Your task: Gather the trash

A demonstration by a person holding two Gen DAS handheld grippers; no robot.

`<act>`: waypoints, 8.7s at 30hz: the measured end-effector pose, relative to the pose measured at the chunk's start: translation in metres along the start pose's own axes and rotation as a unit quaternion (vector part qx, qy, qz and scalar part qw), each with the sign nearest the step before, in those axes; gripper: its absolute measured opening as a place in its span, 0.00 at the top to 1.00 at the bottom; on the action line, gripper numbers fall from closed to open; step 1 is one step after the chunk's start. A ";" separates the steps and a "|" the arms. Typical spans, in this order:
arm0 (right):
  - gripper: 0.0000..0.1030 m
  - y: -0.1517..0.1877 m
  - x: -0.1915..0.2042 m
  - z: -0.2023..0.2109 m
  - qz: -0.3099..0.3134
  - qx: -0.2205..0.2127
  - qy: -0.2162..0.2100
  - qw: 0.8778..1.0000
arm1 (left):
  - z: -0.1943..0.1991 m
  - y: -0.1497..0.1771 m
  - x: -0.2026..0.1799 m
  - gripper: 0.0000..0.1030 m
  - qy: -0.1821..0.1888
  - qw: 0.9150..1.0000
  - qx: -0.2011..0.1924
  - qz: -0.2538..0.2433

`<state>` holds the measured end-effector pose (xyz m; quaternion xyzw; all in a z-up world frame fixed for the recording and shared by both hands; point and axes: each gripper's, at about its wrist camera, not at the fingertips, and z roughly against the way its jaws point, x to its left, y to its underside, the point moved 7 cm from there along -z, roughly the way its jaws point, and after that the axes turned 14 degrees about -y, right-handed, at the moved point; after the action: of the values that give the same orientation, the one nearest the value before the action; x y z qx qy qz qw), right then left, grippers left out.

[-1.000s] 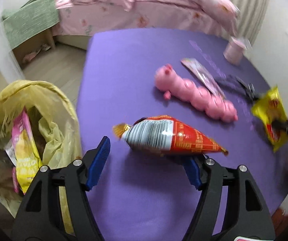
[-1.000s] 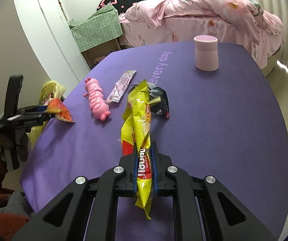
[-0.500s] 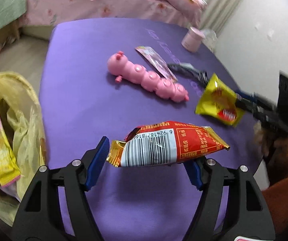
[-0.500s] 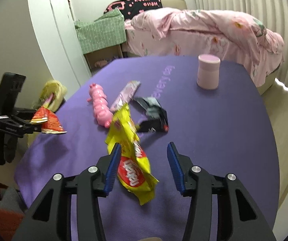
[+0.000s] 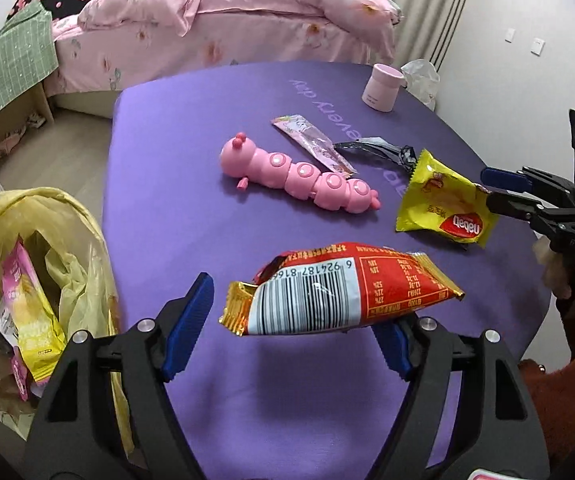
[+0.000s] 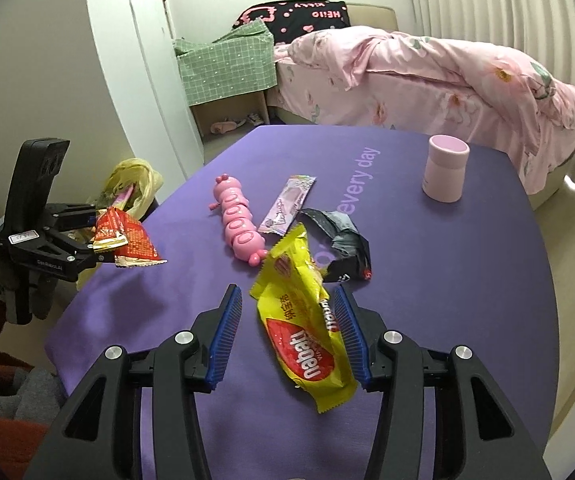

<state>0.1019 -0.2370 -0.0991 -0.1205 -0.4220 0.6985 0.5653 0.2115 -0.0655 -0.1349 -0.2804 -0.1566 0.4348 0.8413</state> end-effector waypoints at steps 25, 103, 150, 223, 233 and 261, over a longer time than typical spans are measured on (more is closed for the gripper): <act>0.56 -0.030 0.050 -0.015 0.043 0.018 -0.098 0.994 | 0.020 -0.006 -0.017 0.09 -0.042 0.986 -0.114 -0.114; 0.56 -0.031 -0.057 -0.058 0.021 0.064 0.011 0.998 | 0.021 0.009 -0.049 0.83 0.036 0.999 -0.035 0.008; 0.82 -0.047 -0.064 0.062 0.003 -0.085 0.123 0.989 | -0.027 -0.003 -0.078 0.83 0.035 0.993 0.054 0.099; 0.54 -0.144 0.252 -0.228 0.191 0.066 -0.162 0.966 | 0.170 0.130 0.276 0.35 -0.231 0.878 -0.142 0.394; 0.54 -0.127 0.149 -0.148 0.148 0.031 -0.066 0.986 | 0.128 0.087 0.222 0.35 -0.187 0.917 -0.115 0.333; 0.84 -0.077 -0.024 -0.166 0.005 0.105 0.042 0.994 | 0.057 0.026 0.096 0.35 -0.096 0.972 -0.068 0.201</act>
<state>0.2703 -0.1829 -0.1527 -0.0920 -0.3220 0.7362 0.5880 0.2206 0.0440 -0.1040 -0.3197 -0.2066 0.6082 0.6965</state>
